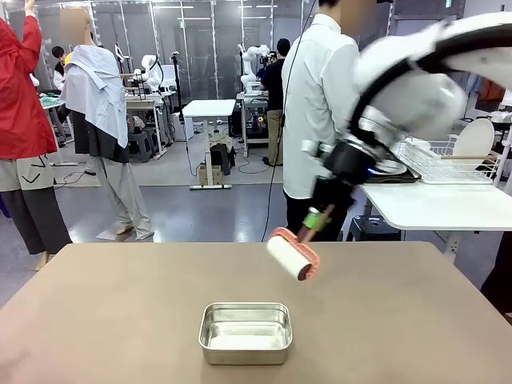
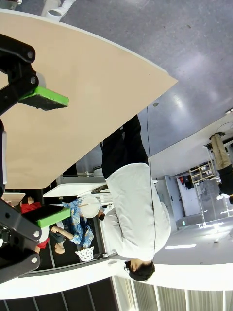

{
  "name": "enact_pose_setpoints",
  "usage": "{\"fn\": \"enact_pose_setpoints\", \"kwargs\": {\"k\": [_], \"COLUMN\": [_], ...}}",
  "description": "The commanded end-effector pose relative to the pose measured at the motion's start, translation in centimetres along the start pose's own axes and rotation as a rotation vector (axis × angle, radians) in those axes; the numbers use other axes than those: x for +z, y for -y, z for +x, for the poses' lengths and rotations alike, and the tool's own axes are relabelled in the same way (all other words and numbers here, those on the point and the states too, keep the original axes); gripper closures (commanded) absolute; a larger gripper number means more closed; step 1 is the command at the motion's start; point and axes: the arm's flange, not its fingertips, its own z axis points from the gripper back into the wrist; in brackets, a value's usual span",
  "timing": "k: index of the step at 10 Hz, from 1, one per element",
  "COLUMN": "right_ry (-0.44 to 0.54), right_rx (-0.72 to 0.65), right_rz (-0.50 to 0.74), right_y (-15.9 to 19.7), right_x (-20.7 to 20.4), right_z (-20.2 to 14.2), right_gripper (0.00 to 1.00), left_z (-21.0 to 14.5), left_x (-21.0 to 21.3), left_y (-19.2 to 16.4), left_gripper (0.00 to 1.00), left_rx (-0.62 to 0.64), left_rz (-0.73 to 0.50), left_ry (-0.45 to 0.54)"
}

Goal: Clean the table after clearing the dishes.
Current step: When the right (or left) Handle tray is removed, use the right hand (or left hand) to clean the right (or left) side of the table with the Lint Roller.

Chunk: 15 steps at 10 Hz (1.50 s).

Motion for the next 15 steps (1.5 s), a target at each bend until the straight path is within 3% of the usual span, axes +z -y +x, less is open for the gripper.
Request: {"fn": "enact_pose_setpoints", "kwargs": {"k": [1, 4, 5, 6, 9, 10, 12, 15], "right_ry": [0.322, 0.407, 0.413, 0.327, 0.327, 0.344, 0.277, 0.302], "right_rx": [-0.302, -0.601, -0.56, -0.522, -0.522, -0.548, -0.602, -0.699], "right_rz": [0.148, 0.235, 0.242, 0.192, 0.192, 0.201, 0.159, 0.068], "right_y": [3.3, 9.6, 10.1, 10.6, 10.6, 11.2, 11.6, 11.7], "right_x": [-2.1, -2.4, -3.0, -1.5, -1.5, -2.1, -3.8, -7.8], "right_z": [-5.3, -6.5, -6.0, -7.9, -7.9, -7.8, -5.1, -3.7], "right_gripper": [1.0, 1.0, 1.0, 1.0, 1.0, 0.78, 0.78, 0.78], "left_z": [0.4, 0.4, 0.4, 0.4, 0.4, 0.4, 0.4, 0.4], "left_x": [0.3, 0.3, 0.3, 0.3, 0.3, 0.3, 0.3, 0.3], "left_y": [0.1, 0.1, 0.1, 0.1, 0.1, 0.1, 0.1, 0.1], "left_gripper": [0.0, 0.0, 0.0, 0.0, 0.0, 0.0, 0.0, 0.0], "left_rx": [0.011, 0.011, 0.011, 0.011, 0.011, 0.011, 0.011, 0.011], "left_rz": [-0.005, -0.005, -0.005, -0.005, -0.005, -0.005, -0.005, -0.005], "left_ry": [-0.007, -0.007, -0.007, -0.007, -0.007, -0.007, -0.007, -0.007]}}
